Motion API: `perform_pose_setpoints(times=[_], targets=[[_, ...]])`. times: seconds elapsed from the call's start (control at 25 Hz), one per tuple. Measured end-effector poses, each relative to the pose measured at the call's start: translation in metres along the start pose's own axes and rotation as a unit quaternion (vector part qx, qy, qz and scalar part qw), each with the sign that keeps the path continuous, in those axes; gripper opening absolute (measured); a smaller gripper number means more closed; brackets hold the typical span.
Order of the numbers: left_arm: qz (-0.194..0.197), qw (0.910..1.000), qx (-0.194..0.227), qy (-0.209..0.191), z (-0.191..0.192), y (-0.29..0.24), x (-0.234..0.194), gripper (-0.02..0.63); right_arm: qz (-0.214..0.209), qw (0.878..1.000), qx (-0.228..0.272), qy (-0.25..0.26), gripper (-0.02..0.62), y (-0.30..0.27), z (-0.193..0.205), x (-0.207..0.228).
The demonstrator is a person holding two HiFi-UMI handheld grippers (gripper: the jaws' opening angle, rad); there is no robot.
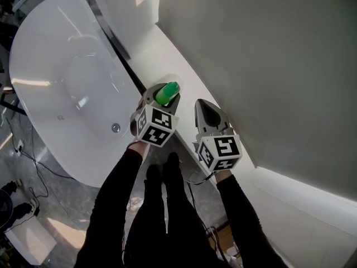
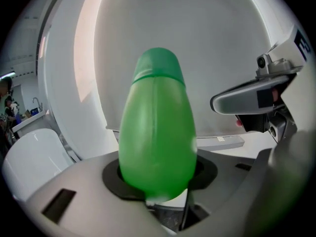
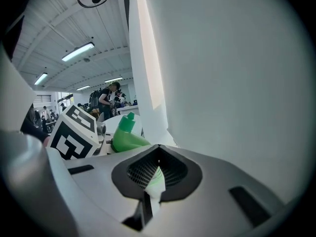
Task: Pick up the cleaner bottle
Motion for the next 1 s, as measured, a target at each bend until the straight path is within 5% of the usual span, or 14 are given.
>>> perform_pose_setpoints(times=[1.0], targets=[[-0.108,0.9936,-0.004,0.032,0.015,0.172,-0.063,0.192,-0.109,0.993,0.017,0.052,0.0,-0.003,-0.035,-0.136]])
Point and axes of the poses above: the fingertips, and each gripper's own axes: y backward along the fingers, x to its right, z out of its underside, the point moved 4 cm from there along y, backward along the fingers, and after that the axes turned 6 degrees about x, right-handed, at the moved point
